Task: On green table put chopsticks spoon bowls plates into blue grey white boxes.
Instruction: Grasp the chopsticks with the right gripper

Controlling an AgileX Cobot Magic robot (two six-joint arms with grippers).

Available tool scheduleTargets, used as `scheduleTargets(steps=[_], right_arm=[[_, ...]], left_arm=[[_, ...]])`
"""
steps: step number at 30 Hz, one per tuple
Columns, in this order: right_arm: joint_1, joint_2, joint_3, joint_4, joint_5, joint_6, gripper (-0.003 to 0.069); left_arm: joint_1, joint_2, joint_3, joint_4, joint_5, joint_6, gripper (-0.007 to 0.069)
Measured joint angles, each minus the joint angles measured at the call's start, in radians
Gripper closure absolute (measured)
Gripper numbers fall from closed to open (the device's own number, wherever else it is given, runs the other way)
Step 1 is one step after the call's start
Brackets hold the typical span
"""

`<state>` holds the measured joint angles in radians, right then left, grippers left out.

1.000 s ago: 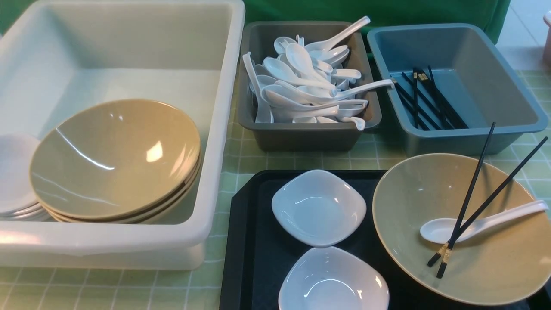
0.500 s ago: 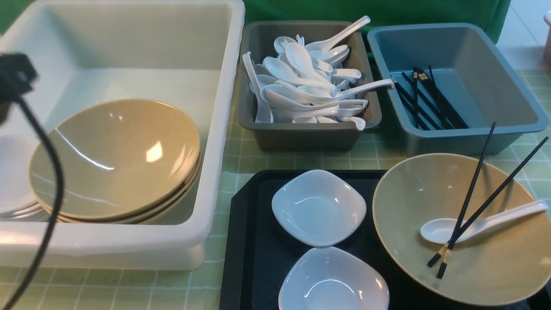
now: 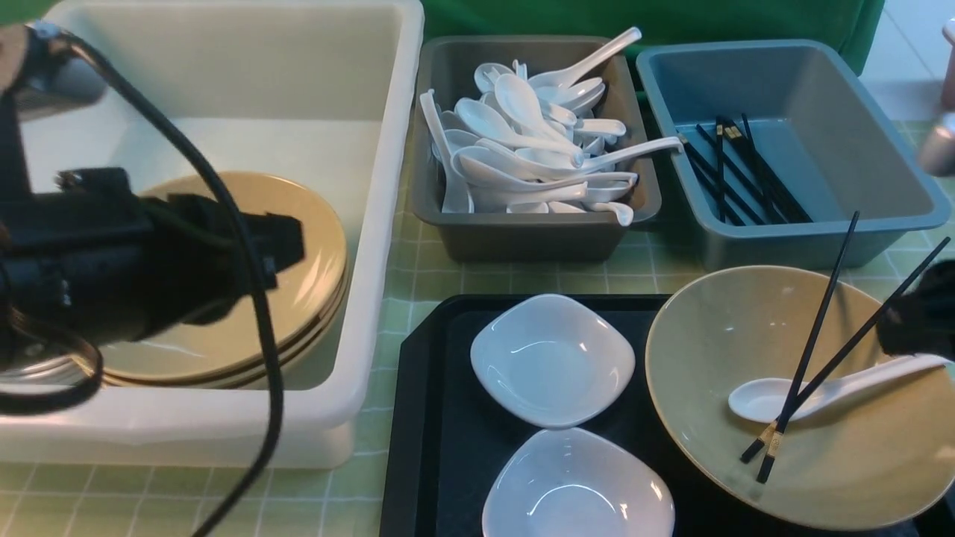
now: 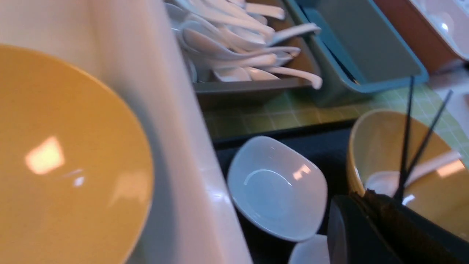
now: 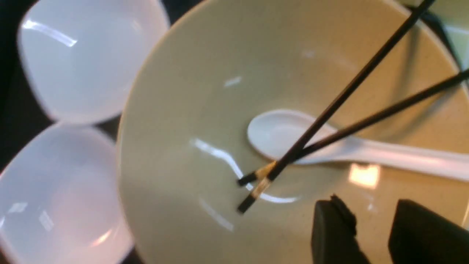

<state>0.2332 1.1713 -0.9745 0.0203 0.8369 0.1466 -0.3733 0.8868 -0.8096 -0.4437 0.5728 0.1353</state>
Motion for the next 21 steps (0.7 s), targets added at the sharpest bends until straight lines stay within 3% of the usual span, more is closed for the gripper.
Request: scheduleTargets(steps=[2,3,4,5,8,15,21], right_arm=[[0.120,0.045,-0.022,-0.191,0.002,0.267,0.0419],[0.131,0.050,-0.022,-0.191,0.002,0.267,0.0419],[0.207,0.098,-0.031,-0.320,0.004,0.509,0.0415],[0.213,0.104,-0.031,-0.329,0.004,0.530,0.0414],[0.248,0.193,-0.033,-0.398,-0.004,0.763,0.0403],[0.181,0.280,-0.033,-0.418,-0.025,0.976,0.0338],[0.107,0.282,-0.033,-0.423,-0.098,1.011,0.0264]], left_arm=[[-0.023,0.001,0.000,-0.001,0.000,0.003,0.0627],[-0.025,0.001,0.000,-0.001,0.000,0.003,0.0627],[-0.037,0.001,0.000,-0.001,0.000,0.005,0.0627],[-0.040,0.001,0.000,-0.001,0.000,0.006,0.0627],[-0.058,0.001,0.000,-0.001,0.001,0.006,0.0627],[-0.102,0.001,0.000,0.000,0.016,0.006,0.0627],[-0.106,0.001,0.000,-0.001,0.018,0.006,0.0627]])
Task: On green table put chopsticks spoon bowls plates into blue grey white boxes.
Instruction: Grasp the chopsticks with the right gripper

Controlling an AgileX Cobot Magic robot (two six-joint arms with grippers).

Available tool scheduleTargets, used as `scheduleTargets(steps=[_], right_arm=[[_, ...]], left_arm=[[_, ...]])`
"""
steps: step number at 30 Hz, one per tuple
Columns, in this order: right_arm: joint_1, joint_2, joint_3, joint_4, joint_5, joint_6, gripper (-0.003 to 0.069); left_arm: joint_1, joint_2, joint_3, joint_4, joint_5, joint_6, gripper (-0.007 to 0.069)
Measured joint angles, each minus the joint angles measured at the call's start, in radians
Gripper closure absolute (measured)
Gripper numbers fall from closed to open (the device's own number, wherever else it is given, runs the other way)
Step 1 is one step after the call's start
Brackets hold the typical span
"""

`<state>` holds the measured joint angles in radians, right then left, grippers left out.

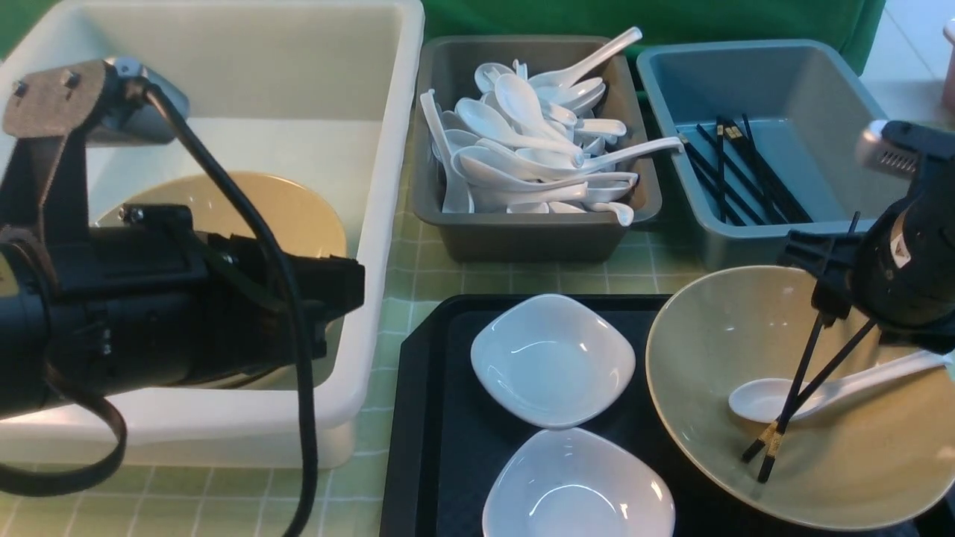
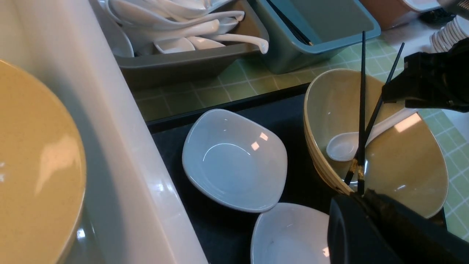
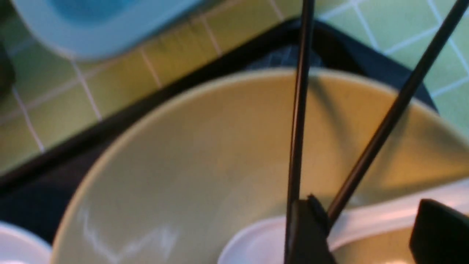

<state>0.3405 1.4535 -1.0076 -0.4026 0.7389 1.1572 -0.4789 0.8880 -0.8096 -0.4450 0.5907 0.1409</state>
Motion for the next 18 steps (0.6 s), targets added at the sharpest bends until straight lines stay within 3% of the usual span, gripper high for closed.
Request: scheduleTargets(steps=[9,18], right_arm=[[-0.034,0.052,0.000,-0.006,-0.060,0.001,0.0179],[-0.034,0.120,-0.002,-0.007,-0.088,0.016,0.0171]], left_arm=[[0.000,0.000,0.000,0.000,0.004,0.000,0.0627],[0.000,0.000,0.000,0.000,0.010,0.000,0.0627]])
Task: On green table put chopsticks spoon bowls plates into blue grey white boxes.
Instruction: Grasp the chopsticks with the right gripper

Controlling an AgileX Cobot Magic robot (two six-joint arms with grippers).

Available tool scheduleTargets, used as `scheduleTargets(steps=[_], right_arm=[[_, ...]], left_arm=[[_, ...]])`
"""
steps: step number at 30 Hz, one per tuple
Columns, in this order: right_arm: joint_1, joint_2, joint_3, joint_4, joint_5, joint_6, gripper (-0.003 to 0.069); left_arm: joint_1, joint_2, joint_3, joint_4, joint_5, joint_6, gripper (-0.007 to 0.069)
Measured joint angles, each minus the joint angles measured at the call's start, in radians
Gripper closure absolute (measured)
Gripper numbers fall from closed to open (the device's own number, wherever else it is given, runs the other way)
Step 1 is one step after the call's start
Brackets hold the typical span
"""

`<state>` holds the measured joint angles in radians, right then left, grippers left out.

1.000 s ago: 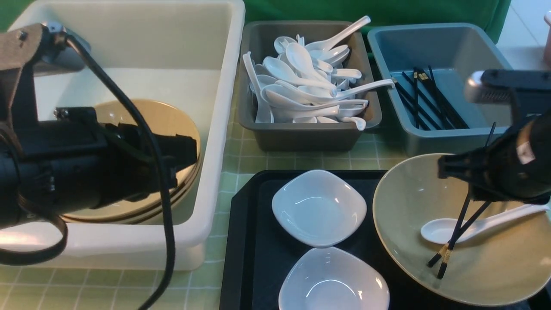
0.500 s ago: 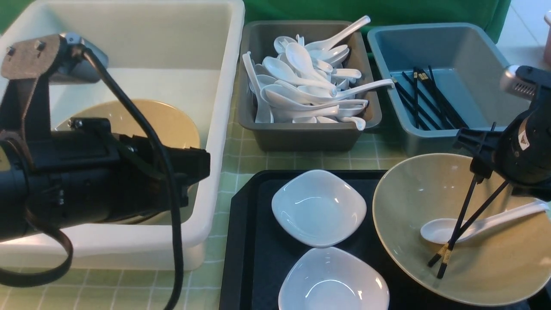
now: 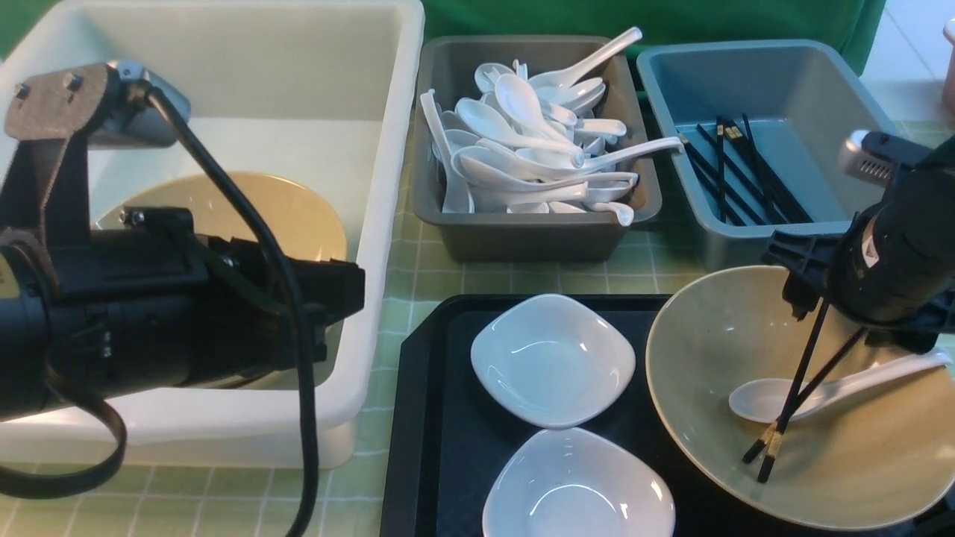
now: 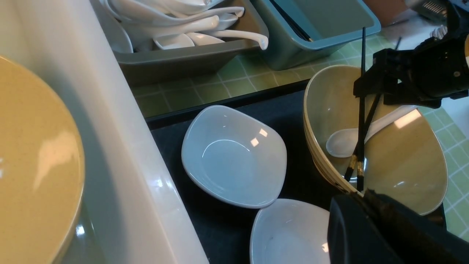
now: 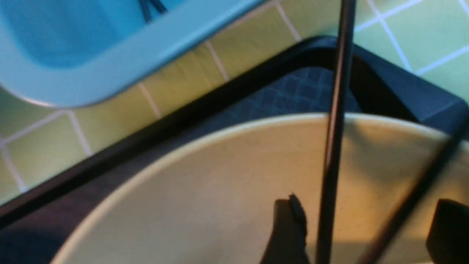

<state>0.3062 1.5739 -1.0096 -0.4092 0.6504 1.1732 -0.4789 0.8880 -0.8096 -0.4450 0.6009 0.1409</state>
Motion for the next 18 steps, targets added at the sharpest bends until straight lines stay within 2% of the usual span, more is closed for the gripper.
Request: scheduleTargets(steps=[6,11,14,15,16,18], right_arm=[[0.000,0.023,0.000,-0.001,0.006,-0.007,0.0171],[0.000,0.049,0.000,-0.001,-0.011,-0.031,0.0199],[0.000,0.054,0.000,-0.001,-0.013,-0.055,0.0290],[0.000,0.054,0.000,-0.001,-0.014,-0.055,0.0298],[0.000,0.054,0.000,-0.001,-0.016,-0.073,0.0384],[0.000,0.054,0.000,-0.001,-0.016,-0.078,0.0434]], left_arm=[[0.000,0.000,0.000,0.000,0.005,0.002,0.0627],[0.000,0.000,0.000,0.000,0.005,0.002,0.0627],[0.000,0.000,0.000,0.000,0.005,0.002,0.0627],[0.000,0.000,0.000,0.000,0.005,0.002,0.0627],[0.000,0.000,0.000,0.000,0.005,0.002,0.0627],[0.000,0.000,0.000,0.000,0.005,0.002,0.0627]])
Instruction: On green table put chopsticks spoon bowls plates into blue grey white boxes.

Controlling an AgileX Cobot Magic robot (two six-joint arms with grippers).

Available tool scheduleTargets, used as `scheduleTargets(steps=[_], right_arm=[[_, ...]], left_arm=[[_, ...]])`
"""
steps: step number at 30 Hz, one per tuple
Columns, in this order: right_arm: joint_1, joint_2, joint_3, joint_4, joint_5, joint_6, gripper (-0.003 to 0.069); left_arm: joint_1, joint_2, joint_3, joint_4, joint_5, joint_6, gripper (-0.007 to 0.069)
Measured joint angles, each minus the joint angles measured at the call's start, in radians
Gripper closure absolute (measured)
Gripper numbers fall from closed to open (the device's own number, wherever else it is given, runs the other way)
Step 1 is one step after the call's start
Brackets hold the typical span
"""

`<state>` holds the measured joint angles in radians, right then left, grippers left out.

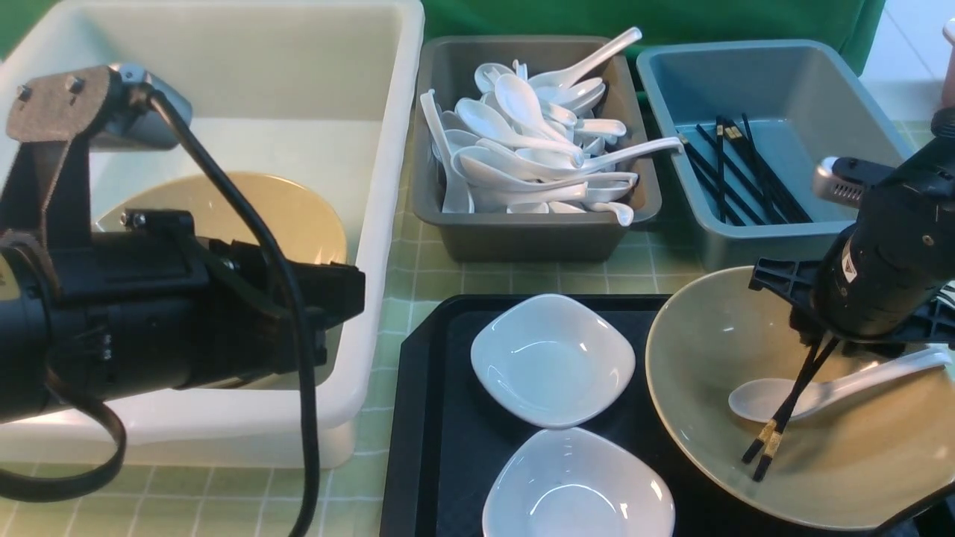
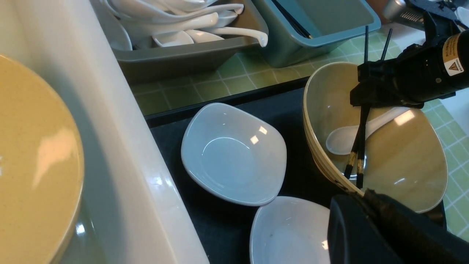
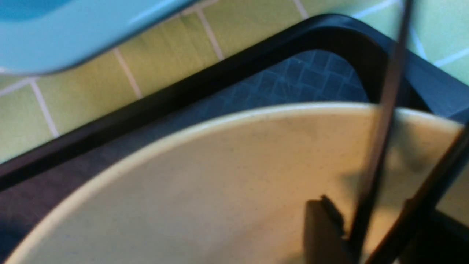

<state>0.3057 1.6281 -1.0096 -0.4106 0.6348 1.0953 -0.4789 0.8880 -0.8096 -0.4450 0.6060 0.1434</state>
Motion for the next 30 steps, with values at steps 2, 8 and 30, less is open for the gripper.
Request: scheduleTargets(steps=[2,8,30], right_arm=[[0.000,0.000,0.000,0.000,0.004,-0.011,0.0554],[0.000,-0.019,0.000,0.001,0.019,-0.046,0.0596],[-0.026,-0.107,-0.193,0.233,0.125,-0.356,0.0598]], left_arm=[[0.000,0.000,0.000,0.000,0.000,0.000,0.0627],[0.000,0.000,0.000,0.000,0.000,0.000,0.0627],[0.000,0.000,0.000,0.000,0.000,0.000,0.0627]])
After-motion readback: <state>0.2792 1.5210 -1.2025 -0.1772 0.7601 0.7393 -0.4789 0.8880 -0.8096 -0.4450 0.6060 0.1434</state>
